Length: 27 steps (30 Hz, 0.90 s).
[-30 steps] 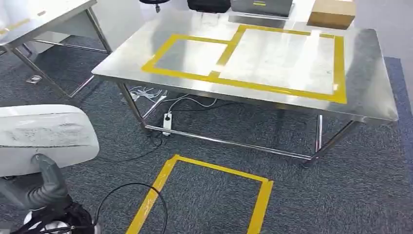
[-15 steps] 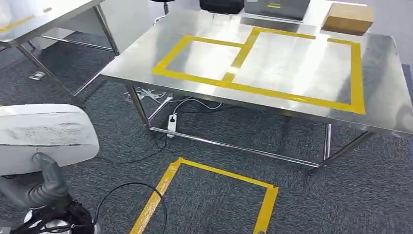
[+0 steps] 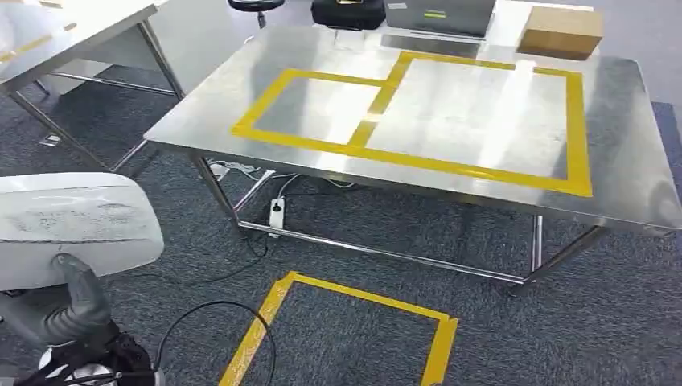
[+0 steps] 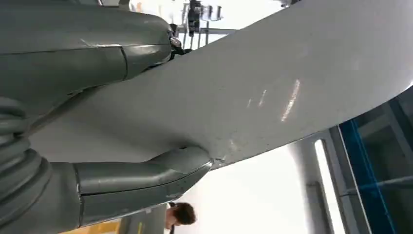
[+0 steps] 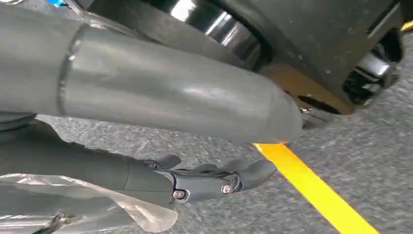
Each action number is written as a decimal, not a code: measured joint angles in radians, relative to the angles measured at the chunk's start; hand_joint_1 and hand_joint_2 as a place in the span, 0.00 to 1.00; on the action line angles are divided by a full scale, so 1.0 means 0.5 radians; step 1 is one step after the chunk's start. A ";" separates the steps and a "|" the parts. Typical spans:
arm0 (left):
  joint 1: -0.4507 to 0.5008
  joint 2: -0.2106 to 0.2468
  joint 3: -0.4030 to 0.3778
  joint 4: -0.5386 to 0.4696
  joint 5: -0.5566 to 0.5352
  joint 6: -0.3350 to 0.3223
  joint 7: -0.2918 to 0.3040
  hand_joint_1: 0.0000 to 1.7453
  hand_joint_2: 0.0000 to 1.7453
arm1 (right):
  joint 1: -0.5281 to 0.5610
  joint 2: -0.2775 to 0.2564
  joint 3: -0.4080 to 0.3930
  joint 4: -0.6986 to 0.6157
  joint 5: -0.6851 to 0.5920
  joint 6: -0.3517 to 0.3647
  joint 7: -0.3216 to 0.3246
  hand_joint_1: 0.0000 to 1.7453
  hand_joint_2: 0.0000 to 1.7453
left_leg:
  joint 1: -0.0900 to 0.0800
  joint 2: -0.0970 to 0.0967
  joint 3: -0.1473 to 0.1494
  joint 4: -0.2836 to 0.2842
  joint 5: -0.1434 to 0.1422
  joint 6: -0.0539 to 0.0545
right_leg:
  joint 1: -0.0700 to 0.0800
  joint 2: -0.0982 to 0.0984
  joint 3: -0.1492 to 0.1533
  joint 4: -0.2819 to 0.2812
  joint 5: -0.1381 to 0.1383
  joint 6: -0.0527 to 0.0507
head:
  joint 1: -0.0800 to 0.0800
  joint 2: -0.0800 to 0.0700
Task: Take the parts from the cabinet and place them on the table.
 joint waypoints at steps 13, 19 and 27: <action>0.001 -0.002 0.002 0.004 0.000 -0.003 0.000 1.00 1.00 | -0.001 -0.001 0.001 0.002 0.005 0.008 -0.002 0.00 0.00 | -0.015 -0.009 0.150 -0.099 -0.156 0.101 | 0.006 -0.010 -0.394 0.491 -0.074 0.066 | 0.023 0.000; -0.003 -0.003 0.001 0.005 0.000 -0.005 0.000 1.00 1.00 | -0.009 -0.002 0.001 0.002 0.007 -0.007 0.014 0.00 0.00 | -0.019 -0.009 0.210 -0.110 -0.221 0.050 | 0.029 -0.006 -0.198 0.054 0.115 0.019 | 0.011 0.000; -0.006 -0.001 0.002 0.005 -0.001 -0.003 0.000 1.00 1.00 | -0.006 -0.003 0.000 0.002 0.018 -0.021 0.017 0.00 0.00 | 0.000 -0.002 -0.148 0.508 -0.394 -0.016 | 0.005 -0.011 -0.074 -0.001 0.056 -0.023 | 0.001 0.000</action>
